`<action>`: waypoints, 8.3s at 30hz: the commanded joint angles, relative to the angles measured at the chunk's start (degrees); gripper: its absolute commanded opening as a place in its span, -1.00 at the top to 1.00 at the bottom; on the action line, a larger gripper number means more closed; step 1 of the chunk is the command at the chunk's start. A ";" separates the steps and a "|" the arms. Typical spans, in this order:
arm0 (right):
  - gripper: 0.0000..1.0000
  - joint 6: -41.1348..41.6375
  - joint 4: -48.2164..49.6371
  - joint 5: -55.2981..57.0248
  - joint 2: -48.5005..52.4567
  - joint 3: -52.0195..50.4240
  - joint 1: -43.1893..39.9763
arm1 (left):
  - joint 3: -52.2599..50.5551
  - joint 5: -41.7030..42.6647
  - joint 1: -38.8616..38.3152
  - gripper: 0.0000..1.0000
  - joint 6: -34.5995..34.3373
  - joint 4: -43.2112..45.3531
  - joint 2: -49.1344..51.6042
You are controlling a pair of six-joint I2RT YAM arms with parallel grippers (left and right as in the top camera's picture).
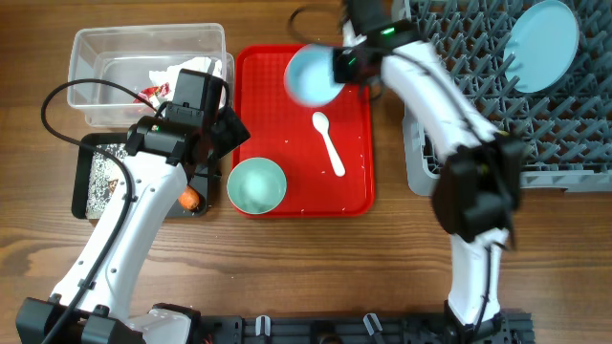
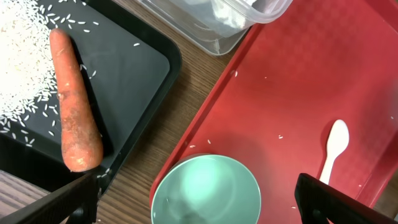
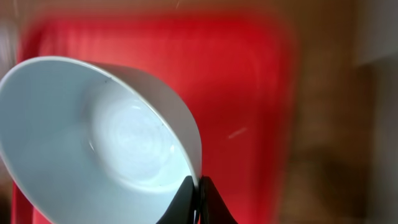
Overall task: Sort waste into correct bins and load items into the dishwasher rack
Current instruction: 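Carry the light blue bowl into the dish rack and release, then grasp the teal bowl rim with the right gripper, then carry the teal bowl into the dish rack and release, then reach the right gripper to the white spoon and grasp it, then carry the white spoon into the dish rack and release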
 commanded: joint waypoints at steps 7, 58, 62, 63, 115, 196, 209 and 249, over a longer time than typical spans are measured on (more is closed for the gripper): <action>0.92 -10.86 17.27 54.77 -10.12 0.11 -14.32 | 0.00 -0.74 0.11 -1.00 -0.28 0.13 0.48; -0.60 -45.88 20.17 56.04 9.46 0.02 -7.56 | 0.00 -0.74 0.11 -0.99 -0.28 0.13 0.48; -0.69 -44.98 20.44 56.06 9.11 0.07 -5.64 | 0.00 -0.74 0.11 -1.00 -0.28 0.13 0.48; -0.69 -43.63 20.48 56.02 8.46 0.07 -5.49 | 0.00 -0.74 0.11 -1.00 -0.28 0.13 0.48; 0.91 -5.64 14.43 40.70 -28.92 -26.43 -7.45 | 0.00 -0.74 0.11 -1.00 -0.28 0.13 0.48; -0.01 -23.04 28.48 0.74 -4.13 -40.11 12.22 | 0.00 -0.74 0.11 -1.00 -0.28 0.13 0.48; 0.91 -23.02 26.36 0.76 0.17 -39.43 10.62 | 0.00 -0.74 0.11 -1.00 -0.28 0.13 0.48; -0.13 -26.29 30.67 -16.61 1.75 -39.45 4.72 | 0.00 -0.74 0.11 -1.00 -0.28 0.13 0.48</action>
